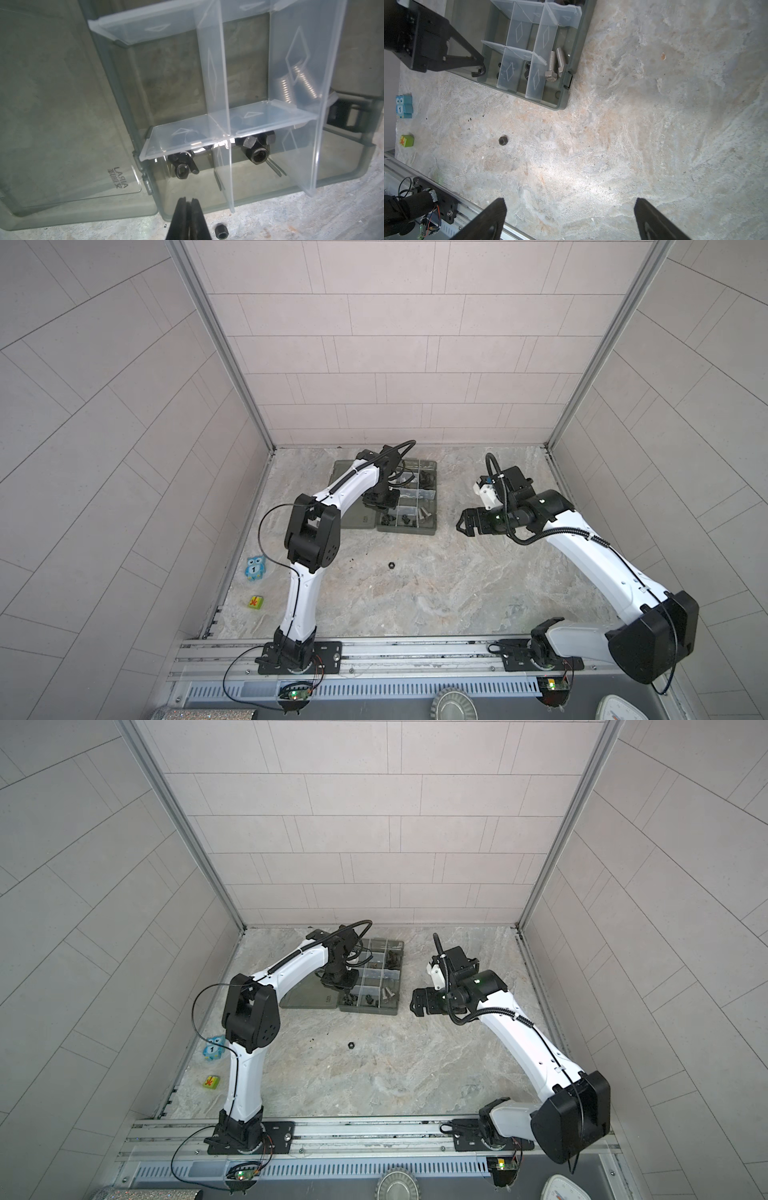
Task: Sort the screws and nuts into containers
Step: 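Lower the wing nut into the wing-nut compartment and open the left gripper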
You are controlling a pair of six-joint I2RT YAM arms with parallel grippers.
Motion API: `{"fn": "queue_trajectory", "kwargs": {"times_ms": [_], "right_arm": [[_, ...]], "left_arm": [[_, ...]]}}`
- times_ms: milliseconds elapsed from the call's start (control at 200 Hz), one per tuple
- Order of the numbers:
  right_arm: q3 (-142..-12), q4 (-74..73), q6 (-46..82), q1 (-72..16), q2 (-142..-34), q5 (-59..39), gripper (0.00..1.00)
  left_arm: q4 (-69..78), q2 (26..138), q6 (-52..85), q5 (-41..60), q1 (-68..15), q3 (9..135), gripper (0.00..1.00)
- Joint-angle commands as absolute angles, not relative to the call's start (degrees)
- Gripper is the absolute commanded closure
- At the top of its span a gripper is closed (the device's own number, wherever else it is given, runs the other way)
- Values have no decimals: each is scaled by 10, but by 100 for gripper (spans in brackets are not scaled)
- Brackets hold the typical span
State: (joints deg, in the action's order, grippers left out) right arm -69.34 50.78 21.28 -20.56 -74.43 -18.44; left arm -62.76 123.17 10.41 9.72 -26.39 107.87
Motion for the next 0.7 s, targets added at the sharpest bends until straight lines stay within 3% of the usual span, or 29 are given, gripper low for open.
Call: {"fn": "queue_trajectory", "kwargs": {"times_ms": [0, 135, 245, 365, 550, 691], "right_arm": [[-716, 517, 198, -202, -758, -173, 2], [-733, 525, 191, -200, -774, -173, 2], [-745, 531, 184, -199, -784, -174, 2], [-751, 534, 179, -197, -791, -174, 2], [-756, 536, 177, -197, -795, -185, 2], [-754, 536, 176, -198, -790, -192, 2]], "left_arm": [[-643, 1246, 98, 97, -265, 1106, 96], [-635, 1255, 102, 100, -264, 1113, 95], [-636, 1260, 102, 102, -263, 1118, 77], [-635, 1259, 107, 99, -263, 1121, 68], [-633, 1216, 119, 102, -265, 1114, 67], [-622, 1143, 128, 103, -269, 1029, 64]]}}
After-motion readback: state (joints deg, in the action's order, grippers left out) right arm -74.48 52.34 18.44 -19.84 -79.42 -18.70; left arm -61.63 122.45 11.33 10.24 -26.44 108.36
